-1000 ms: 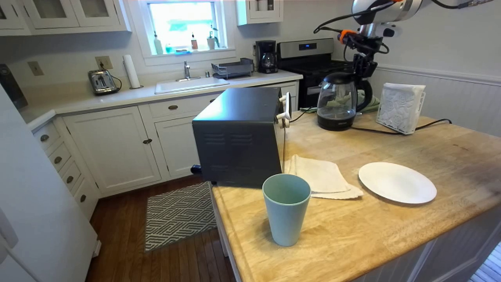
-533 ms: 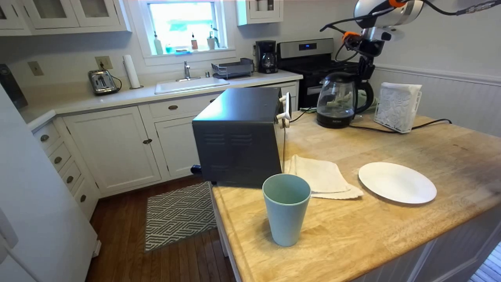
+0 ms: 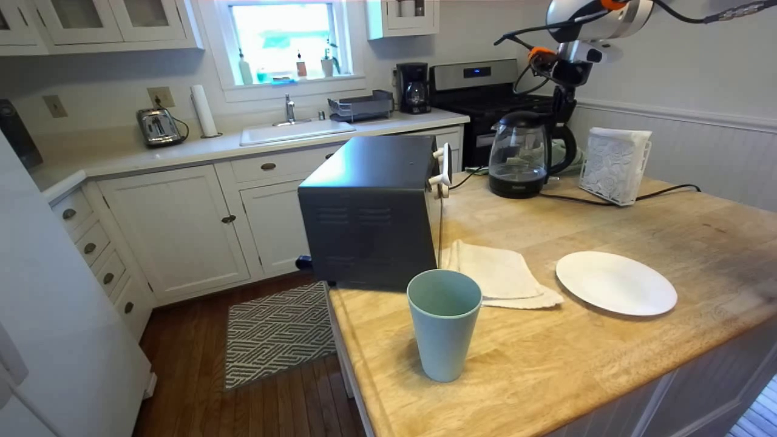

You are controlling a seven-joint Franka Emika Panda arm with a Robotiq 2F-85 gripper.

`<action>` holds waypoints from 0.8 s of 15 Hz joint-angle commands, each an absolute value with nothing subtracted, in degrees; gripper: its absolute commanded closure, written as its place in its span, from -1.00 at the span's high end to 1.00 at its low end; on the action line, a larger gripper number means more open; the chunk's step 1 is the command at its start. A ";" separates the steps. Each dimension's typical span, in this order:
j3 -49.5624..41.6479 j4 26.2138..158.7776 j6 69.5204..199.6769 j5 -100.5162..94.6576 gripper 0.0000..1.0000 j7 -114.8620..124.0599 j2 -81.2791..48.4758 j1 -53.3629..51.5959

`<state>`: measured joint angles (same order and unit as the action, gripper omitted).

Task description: Rotate the electric kettle clockwise while slightly pushing it forward

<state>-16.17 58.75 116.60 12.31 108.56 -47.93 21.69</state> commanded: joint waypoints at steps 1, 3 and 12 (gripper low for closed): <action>-15.29 54.78 117.66 13.33 0.38 109.62 -50.55 21.60; -15.15 54.18 117.29 13.17 0.42 108.94 -50.66 21.90; -14.63 52.59 112.88 12.47 1.00 104.67 -48.79 23.48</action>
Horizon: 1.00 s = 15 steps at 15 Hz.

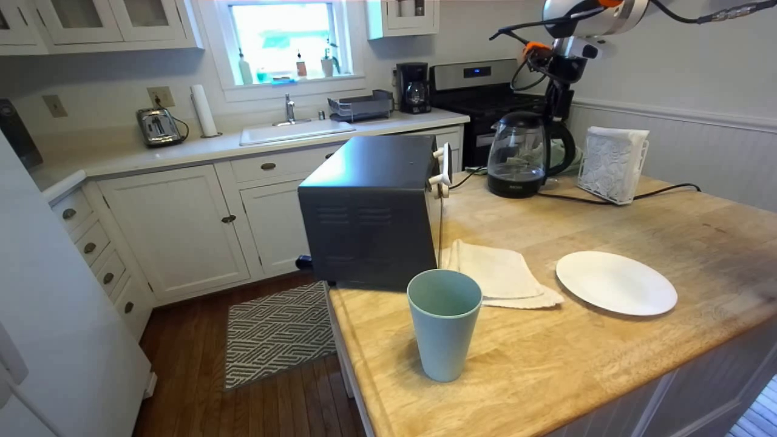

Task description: Rotate the electric kettle clockwise while slightly pushing it forward

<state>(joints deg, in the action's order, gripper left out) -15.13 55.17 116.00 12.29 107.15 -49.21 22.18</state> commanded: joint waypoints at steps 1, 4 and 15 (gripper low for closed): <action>-14.69 52.72 111.87 12.49 1.00 103.88 -48.00 23.68; -14.49 53.44 106.22 12.00 1.00 97.92 -44.87 24.44; -12.52 73.99 106.91 12.79 1.00 62.24 -21.07 23.88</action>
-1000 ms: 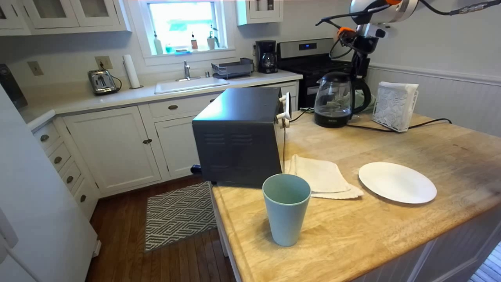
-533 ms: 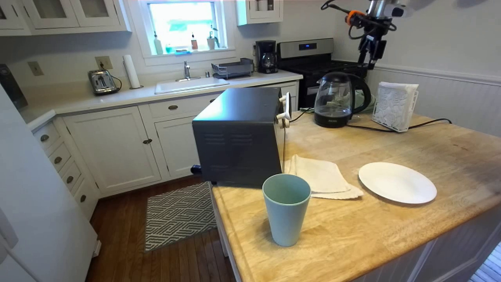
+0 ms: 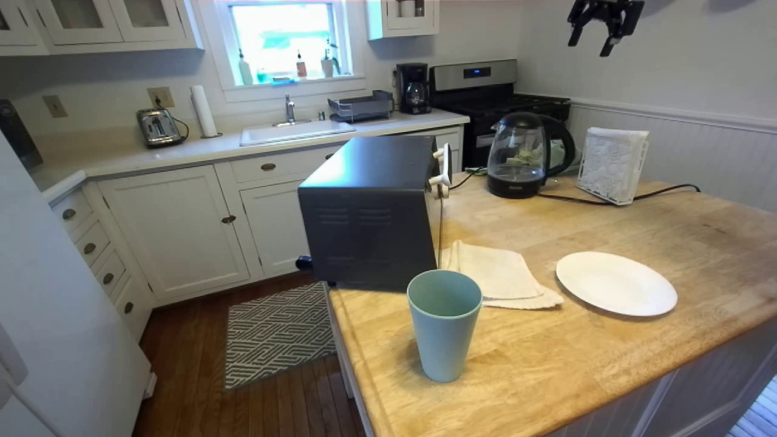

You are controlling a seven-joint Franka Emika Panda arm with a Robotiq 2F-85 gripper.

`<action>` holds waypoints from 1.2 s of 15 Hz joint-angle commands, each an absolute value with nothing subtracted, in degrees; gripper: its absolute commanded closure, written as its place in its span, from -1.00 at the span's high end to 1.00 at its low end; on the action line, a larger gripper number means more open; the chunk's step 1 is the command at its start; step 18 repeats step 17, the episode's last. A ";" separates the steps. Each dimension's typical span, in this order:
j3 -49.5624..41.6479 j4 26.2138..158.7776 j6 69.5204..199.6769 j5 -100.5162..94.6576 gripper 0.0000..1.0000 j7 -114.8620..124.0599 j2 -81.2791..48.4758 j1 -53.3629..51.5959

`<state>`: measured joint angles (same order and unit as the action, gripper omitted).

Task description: Rotate the electric kettle clockwise while slightly pushing it forward

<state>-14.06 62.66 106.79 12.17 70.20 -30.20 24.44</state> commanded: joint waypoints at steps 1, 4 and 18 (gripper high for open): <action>-11.95 76.37 106.49 13.19 1.00 59.40 -18.96 24.15; -10.74 81.97 104.27 13.77 1.00 51.23 -13.67 24.72; -14.27 85.04 105.78 12.73 1.00 78.29 -11.66 21.97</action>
